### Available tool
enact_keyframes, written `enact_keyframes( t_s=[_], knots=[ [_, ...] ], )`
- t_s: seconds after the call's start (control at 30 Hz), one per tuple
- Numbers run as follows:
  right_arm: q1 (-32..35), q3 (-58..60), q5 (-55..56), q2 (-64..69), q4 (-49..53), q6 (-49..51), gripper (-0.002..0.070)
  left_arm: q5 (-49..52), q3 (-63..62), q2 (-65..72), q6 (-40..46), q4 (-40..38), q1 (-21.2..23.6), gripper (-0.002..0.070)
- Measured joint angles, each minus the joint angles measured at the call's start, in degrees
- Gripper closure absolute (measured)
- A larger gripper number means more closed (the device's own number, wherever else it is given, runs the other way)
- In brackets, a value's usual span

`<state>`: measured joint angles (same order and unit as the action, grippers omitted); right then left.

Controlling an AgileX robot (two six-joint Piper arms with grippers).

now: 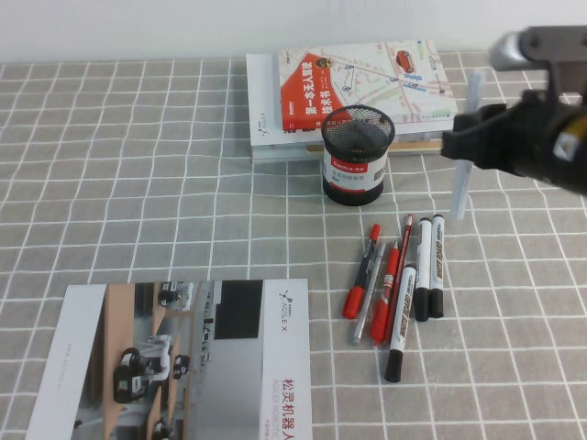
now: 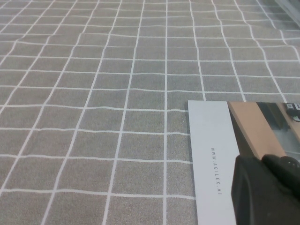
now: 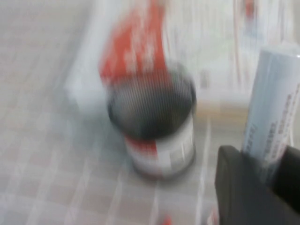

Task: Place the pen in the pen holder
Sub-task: Place the pen onto the pen holder

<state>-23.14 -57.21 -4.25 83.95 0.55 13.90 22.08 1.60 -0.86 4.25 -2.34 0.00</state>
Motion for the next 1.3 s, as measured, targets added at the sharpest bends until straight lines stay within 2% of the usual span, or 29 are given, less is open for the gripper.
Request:
enact_keyframes(
  t_s=[0.1, 0.2, 0.27, 0.37, 0.6, 0.77, 1.1, 1.2, 1.3],
  knots=[
    [0.00, 9.62, 21.08, -2.62, 0.00, 0.00, 0.0575, 0.00, 0.00, 0.00, 0.00, 0.00, 0.00, 0.0678],
    [0.10, 12.39, 40.34, -1.17, -0.55, 0.00, 0.0575, 0.00, 0.00, 0.00, 0.00, 0.00, 0.00, 0.0678],
    [0.10, 11.55, 48.19, 1.65, -0.55, 0.85, 0.0575, 0.00, 0.00, 0.00, 0.00, 0.00, 0.00, 0.0678],
    [0.10, 7.62, 51.71, 7.08, 0.28, 1.46, 0.0575, 0.00, 0.00, 0.00, 0.00, 0.00, 0.00, 0.0678],
    [0.10, -6.89, 51.80, 20.89, 8.92, 1.69, 0.0575, 0.00, 0.00, 0.00, 0.00, 0.00, 0.00, 0.0678],
    [0.10, -16.90, 44.36, 28.26, 10.91, 1.59, 0.0575, 0.00, 0.00, 0.00, 0.00, 0.00, 0.00, 0.0678],
    [0.10, -25.67, 33.92, 35.17, 16.70, 1.50, 0.0563, 0.00, 0.00, 0.00, 0.00, 0.00, 0.00, 0.0678],
    [0.10, -26.16, 30.61, 35.89, 16.83, 1.50, 0.0469, 0.00, 0.00, 0.00, 0.00, 0.00, 0.00, 0.0678],
    [0.10, -26.27, 28.77, 36.01, 16.83, 1.50, 0.0335, 0.00, 0.00, 0.00, 0.00, 0.00, 0.00, 0.0678]
  ],
)
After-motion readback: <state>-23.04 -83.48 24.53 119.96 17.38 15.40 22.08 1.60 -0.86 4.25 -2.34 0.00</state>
